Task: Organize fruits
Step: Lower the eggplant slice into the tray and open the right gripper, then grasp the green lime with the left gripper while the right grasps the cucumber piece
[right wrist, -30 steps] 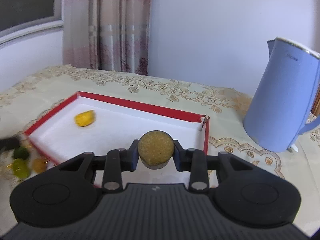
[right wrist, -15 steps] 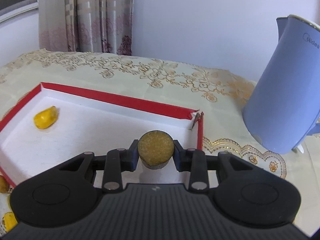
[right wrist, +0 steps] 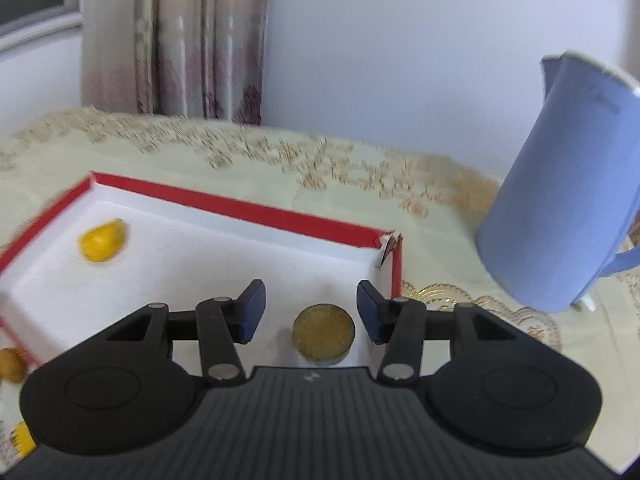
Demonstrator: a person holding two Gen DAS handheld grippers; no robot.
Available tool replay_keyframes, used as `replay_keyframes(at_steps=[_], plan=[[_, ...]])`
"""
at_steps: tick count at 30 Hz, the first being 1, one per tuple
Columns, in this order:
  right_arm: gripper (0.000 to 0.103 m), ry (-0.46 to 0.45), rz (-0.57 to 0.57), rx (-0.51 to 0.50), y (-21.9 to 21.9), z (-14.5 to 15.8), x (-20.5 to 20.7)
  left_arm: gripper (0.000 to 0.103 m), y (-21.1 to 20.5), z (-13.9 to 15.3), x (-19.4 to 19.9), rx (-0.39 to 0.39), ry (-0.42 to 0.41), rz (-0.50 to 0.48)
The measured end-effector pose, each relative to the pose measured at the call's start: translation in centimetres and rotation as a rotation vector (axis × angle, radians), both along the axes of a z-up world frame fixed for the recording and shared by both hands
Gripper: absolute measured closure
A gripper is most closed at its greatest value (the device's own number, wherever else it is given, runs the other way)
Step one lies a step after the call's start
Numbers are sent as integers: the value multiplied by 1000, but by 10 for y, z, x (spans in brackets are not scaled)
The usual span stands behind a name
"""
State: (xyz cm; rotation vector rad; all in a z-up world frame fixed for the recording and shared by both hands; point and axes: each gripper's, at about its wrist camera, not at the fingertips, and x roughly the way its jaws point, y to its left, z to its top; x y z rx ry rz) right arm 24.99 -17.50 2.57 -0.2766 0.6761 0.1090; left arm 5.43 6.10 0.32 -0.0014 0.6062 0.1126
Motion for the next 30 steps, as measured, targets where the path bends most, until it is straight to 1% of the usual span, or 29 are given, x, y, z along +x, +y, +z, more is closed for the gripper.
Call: replay_keyframes(at_steps=[2,5,9,10,11,13,16,19,23,27,30], plan=[[56,-42,12,15,-3,12,-24,6,-6,1,-1,1,-12,-33],[56,-79,30,61,-8,25,-61,6,-19,1,-2,5,-31,-104],[55,-113,47,95,-9,30,-109,6,-36,-4,0,44,-43,-182],[52,-121,44,102,-10,29,-120,6,-37,-5,1,45,-42,-191],[47,-132,36,107,-11,28,-130,6,-38,-7,3,41,-39,-195],[43,-154,1,102,-15,23,-147,7,-38,-9,5,30,-32,-194],[43,-161,-51,140,-27,16,-159,7,-38,-13,8,15,-20,-199],[43,-147,-62,200,-40,7,-162,7,-40,-15,11,6,-13,-217],[43,-128,-78,213,-45,-3,-160,7,-43,-18,14,-12,-5,-236],[43,-140,-61,212,-40,-9,-161,7,-43,-22,18,-40,13,-241],[43,-139,-48,207,-37,-13,-161,7,-45,-23,18,-37,15,-250]])
